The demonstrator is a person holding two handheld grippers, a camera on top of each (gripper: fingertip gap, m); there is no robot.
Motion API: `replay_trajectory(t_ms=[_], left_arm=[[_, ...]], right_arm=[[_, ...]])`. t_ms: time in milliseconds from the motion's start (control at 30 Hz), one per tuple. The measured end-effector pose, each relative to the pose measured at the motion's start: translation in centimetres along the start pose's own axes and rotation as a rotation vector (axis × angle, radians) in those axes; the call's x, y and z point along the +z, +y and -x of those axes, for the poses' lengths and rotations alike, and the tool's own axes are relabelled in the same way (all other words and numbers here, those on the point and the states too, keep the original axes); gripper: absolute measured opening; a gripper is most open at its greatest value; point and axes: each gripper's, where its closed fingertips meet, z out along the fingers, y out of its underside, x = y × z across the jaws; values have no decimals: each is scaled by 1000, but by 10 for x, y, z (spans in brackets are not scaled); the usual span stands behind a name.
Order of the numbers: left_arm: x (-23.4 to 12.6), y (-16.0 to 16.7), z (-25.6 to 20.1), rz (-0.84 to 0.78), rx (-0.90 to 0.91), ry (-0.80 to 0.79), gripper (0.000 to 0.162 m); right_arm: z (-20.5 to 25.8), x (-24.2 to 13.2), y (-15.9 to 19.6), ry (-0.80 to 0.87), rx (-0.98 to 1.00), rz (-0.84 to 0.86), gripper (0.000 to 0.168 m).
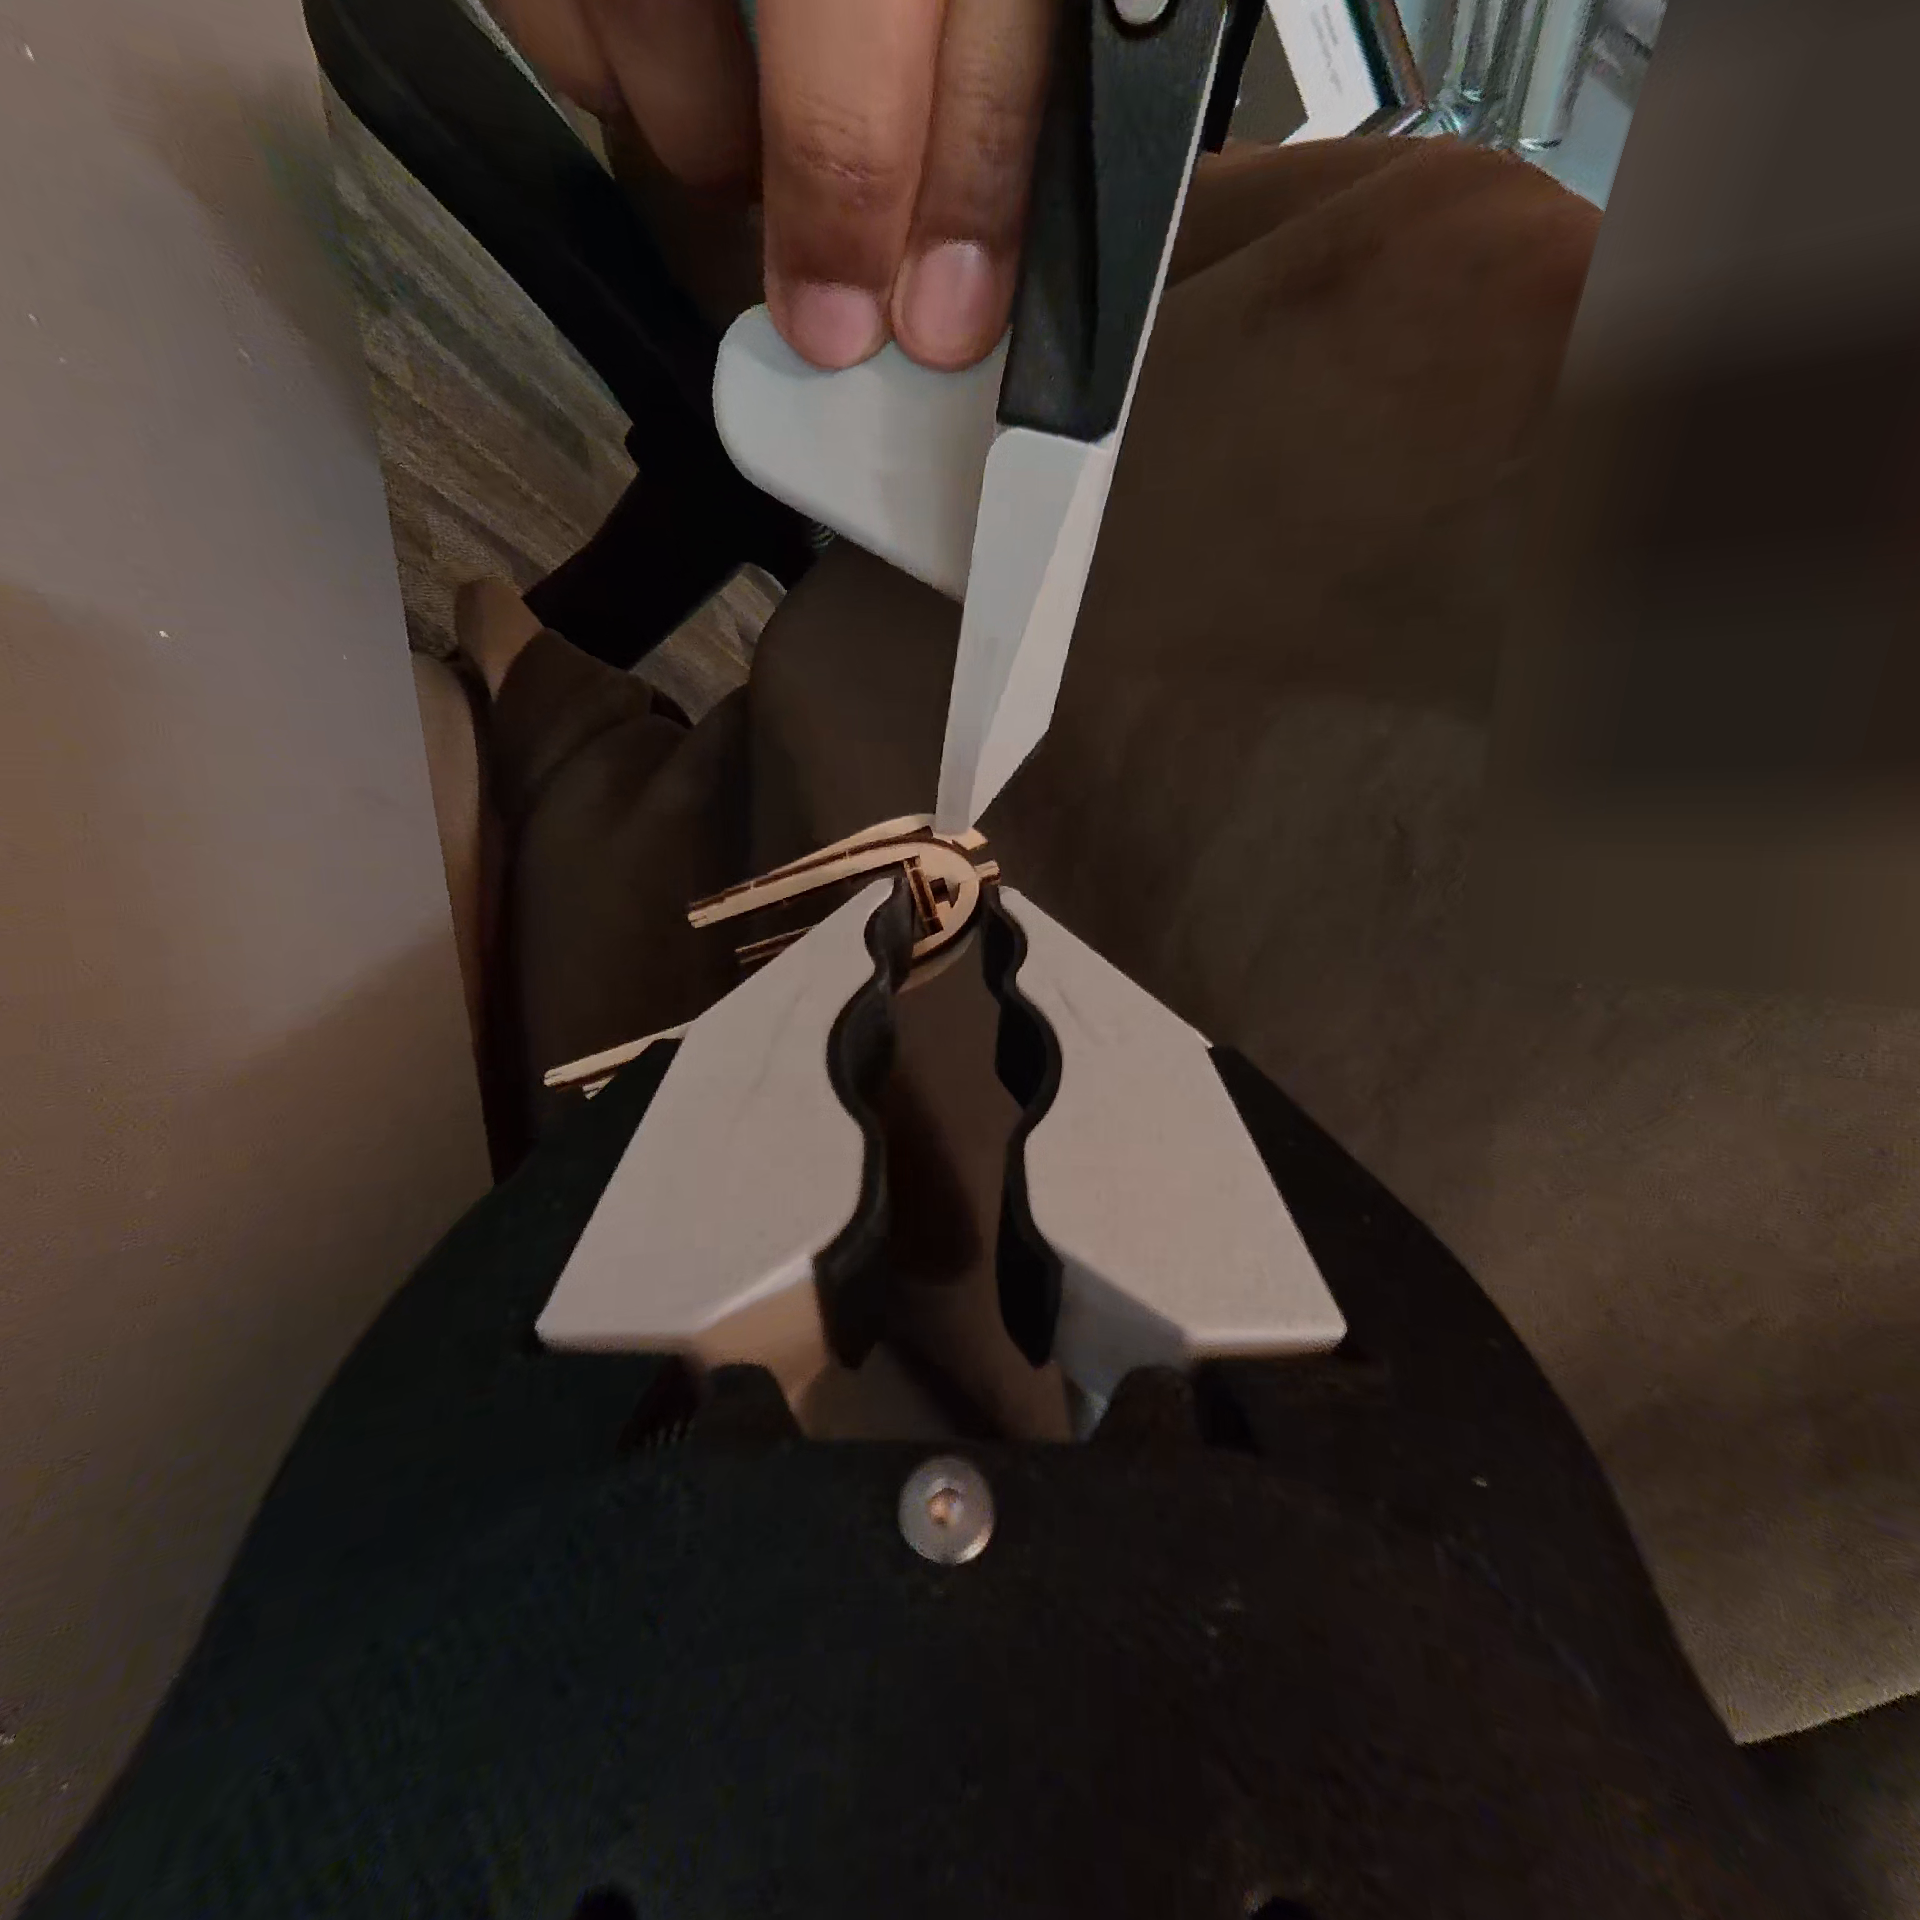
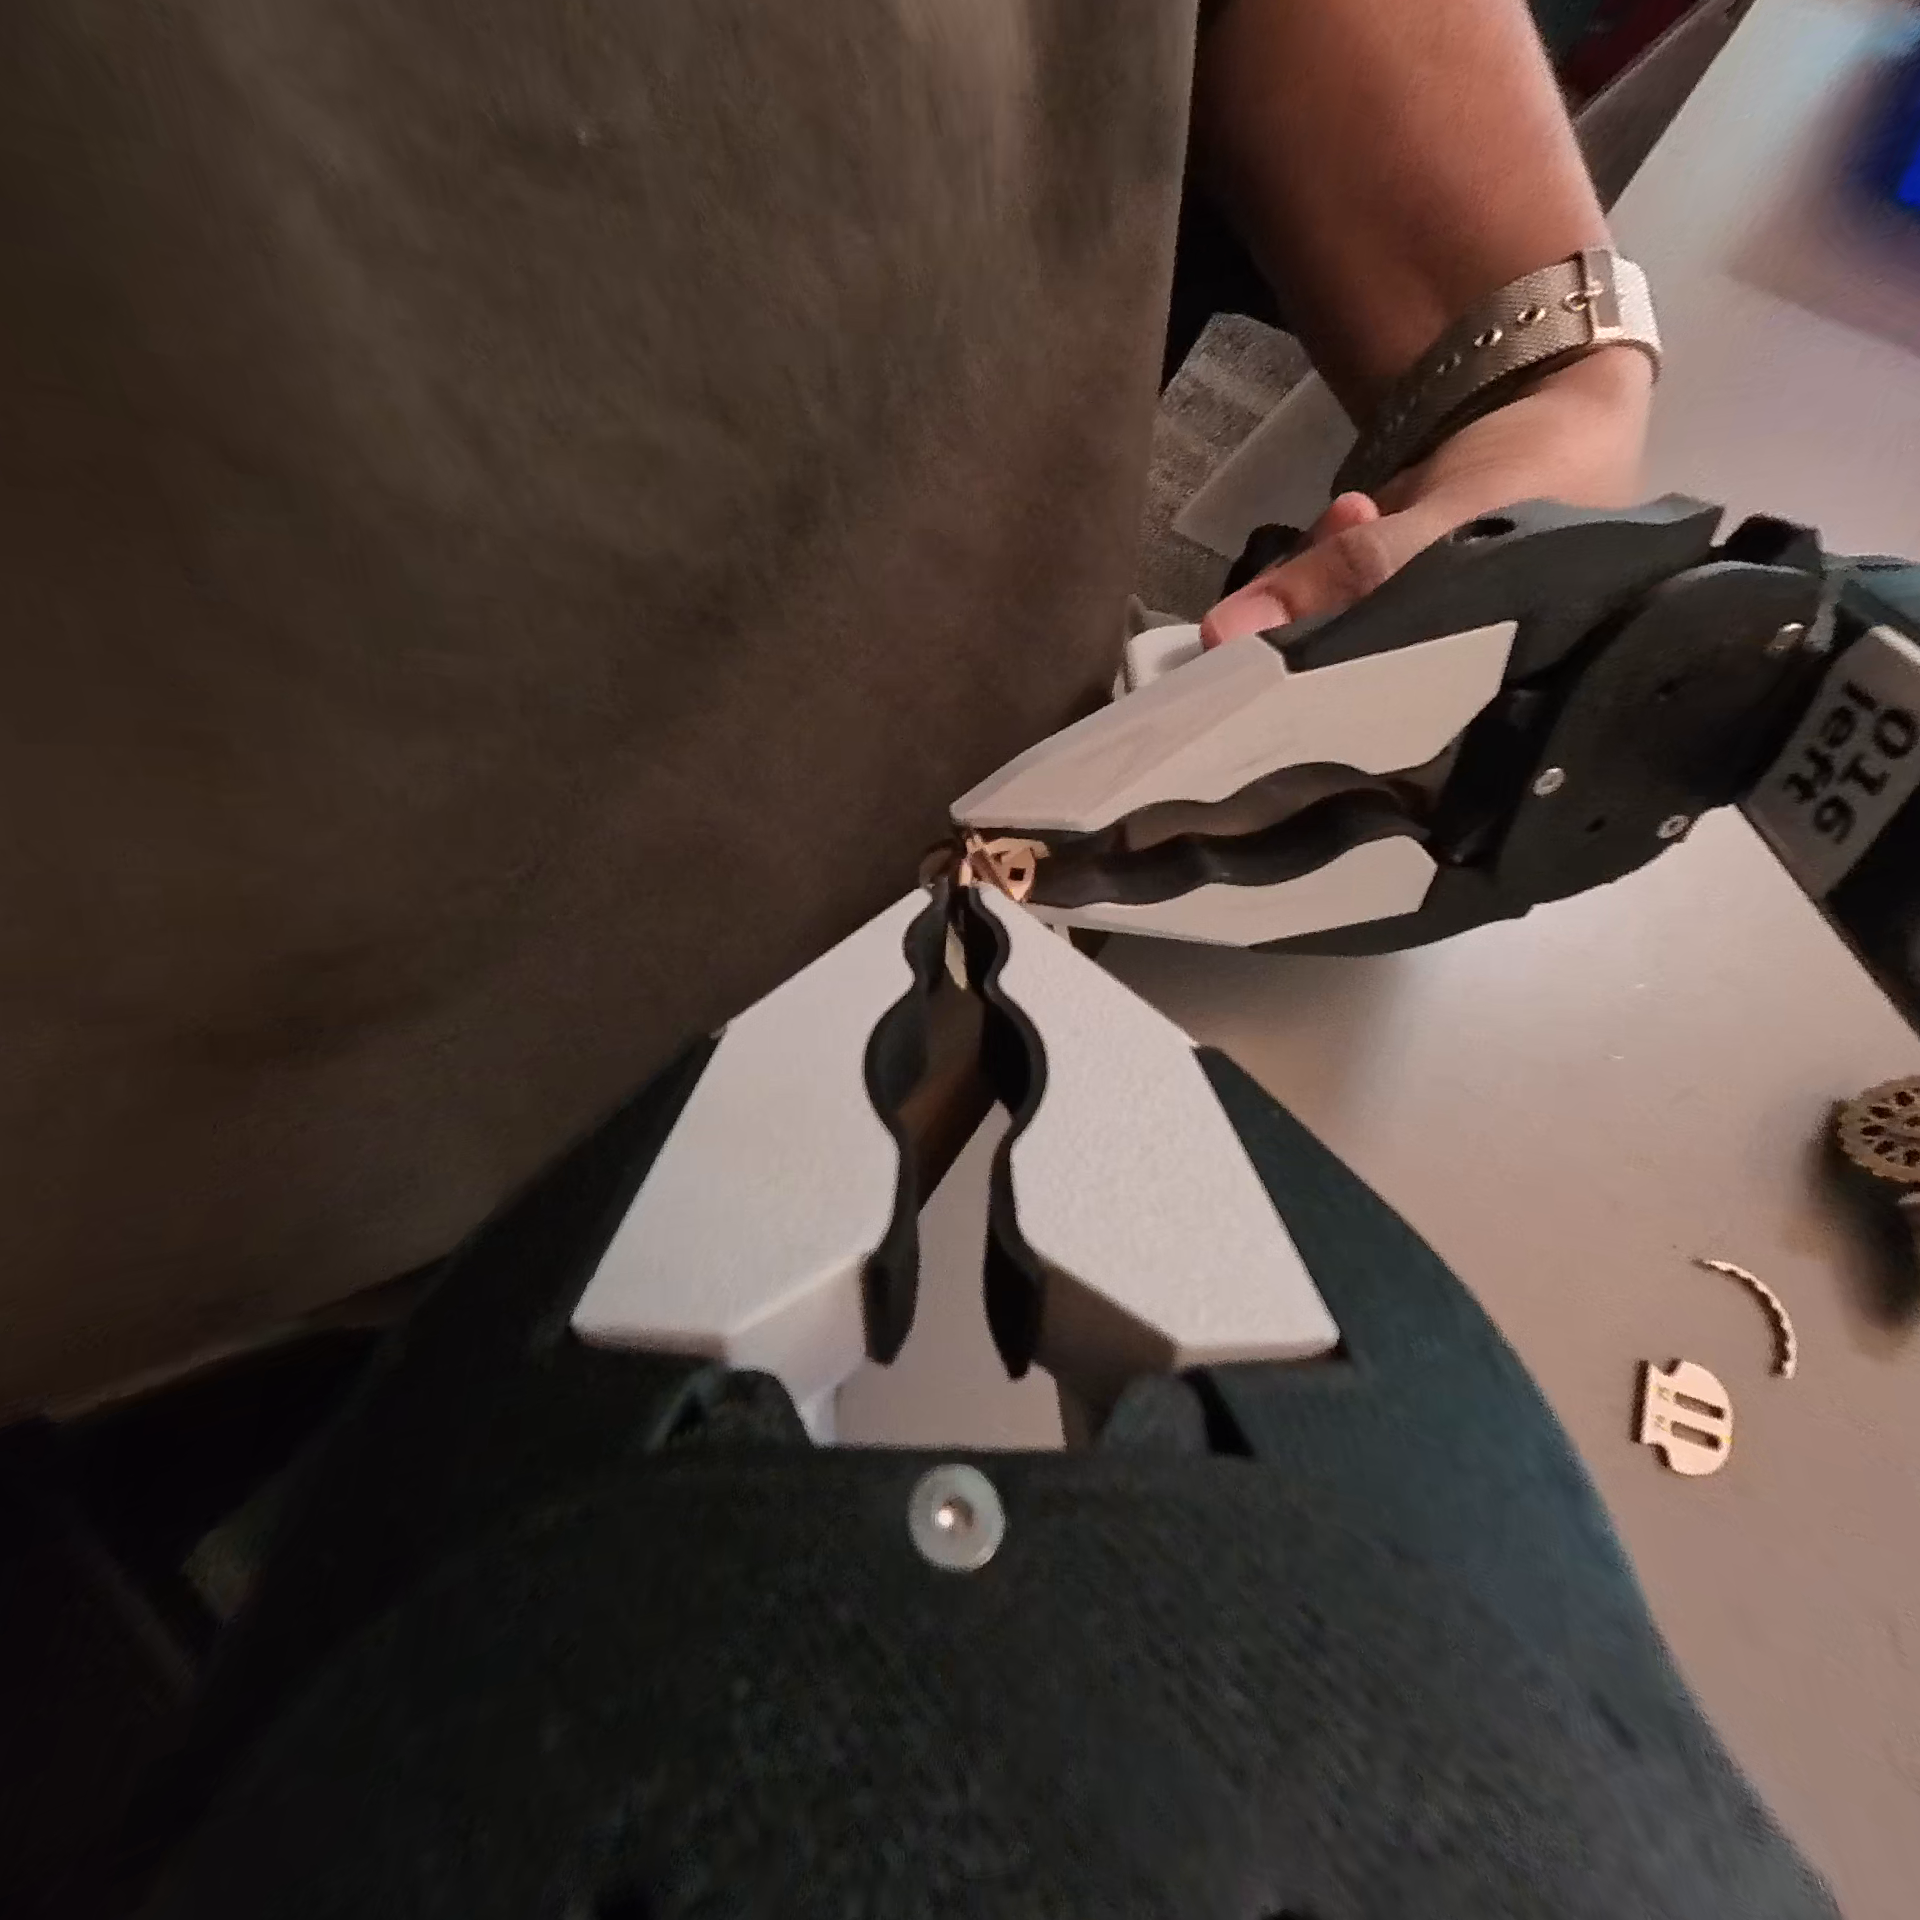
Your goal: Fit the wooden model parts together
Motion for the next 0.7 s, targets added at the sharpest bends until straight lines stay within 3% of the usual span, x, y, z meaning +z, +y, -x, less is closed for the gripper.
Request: replay_trajectory(t_ms=[700], left_arm=[[2,2,7,12,-19,-33,10]], right_arm=[[0,5,7,-32,25,59,0]])
